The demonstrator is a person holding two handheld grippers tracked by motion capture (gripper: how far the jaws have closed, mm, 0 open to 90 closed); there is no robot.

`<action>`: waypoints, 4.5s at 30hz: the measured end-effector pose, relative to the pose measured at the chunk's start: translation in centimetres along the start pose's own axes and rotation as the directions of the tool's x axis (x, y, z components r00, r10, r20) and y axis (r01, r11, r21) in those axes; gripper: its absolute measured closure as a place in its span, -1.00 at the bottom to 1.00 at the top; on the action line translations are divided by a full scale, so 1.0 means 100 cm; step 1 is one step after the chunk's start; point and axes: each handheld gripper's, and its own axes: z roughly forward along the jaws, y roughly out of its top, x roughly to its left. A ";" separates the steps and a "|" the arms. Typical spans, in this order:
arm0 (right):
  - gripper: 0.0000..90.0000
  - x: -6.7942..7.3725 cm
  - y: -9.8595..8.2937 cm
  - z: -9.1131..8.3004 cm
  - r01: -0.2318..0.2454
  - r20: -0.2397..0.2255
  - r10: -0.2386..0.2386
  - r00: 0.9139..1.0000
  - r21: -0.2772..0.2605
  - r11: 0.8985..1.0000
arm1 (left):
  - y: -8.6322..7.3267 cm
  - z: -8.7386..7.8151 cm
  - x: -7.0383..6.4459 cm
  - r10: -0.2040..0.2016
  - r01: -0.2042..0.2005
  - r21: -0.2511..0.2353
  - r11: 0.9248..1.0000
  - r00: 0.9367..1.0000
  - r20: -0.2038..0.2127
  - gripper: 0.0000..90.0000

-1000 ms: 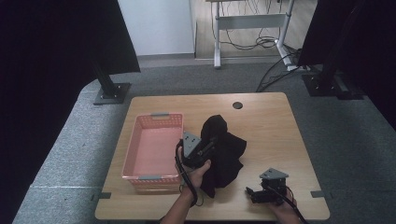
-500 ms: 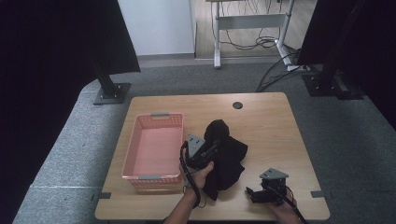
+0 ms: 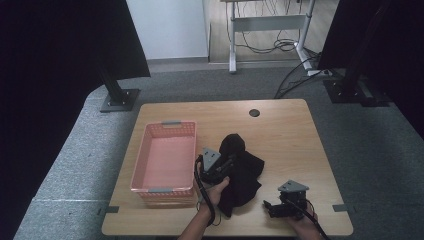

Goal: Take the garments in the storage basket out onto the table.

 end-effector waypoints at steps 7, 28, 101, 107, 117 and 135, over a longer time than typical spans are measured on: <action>-1.00 0.000 0.000 0.000 0.001 0.000 -0.001 1.000 0.000 1.000 | -0.007 0.003 0.002 0.000 0.000 0.018 1.000 1.000 -0.006 0.44; -1.00 0.000 0.000 0.000 0.002 0.000 -0.002 1.000 -0.001 1.000 | -0.022 0.001 0.005 0.036 -0.036 0.070 0.997 0.999 0.002 0.40; -1.00 0.000 0.000 0.000 0.001 0.000 -0.001 1.000 0.000 1.000 | -0.009 -0.042 0.019 0.164 -0.176 0.115 0.978 0.981 0.103 -0.47; -1.00 0.000 0.000 0.000 0.002 0.000 -0.002 1.000 0.000 1.000 | -0.010 -0.049 0.022 0.171 -0.182 0.108 0.977 0.980 0.105 -0.47; -1.00 0.000 0.000 0.000 0.001 0.000 -0.001 1.000 0.000 1.000 | -0.013 -0.059 0.029 0.157 -0.169 0.107 0.980 0.981 0.114 -0.47; -1.00 0.000 0.000 0.000 0.001 0.000 -0.001 1.000 0.000 1.000 | -0.016 -0.087 0.045 0.167 -0.181 0.124 0.976 0.979 0.113 -0.47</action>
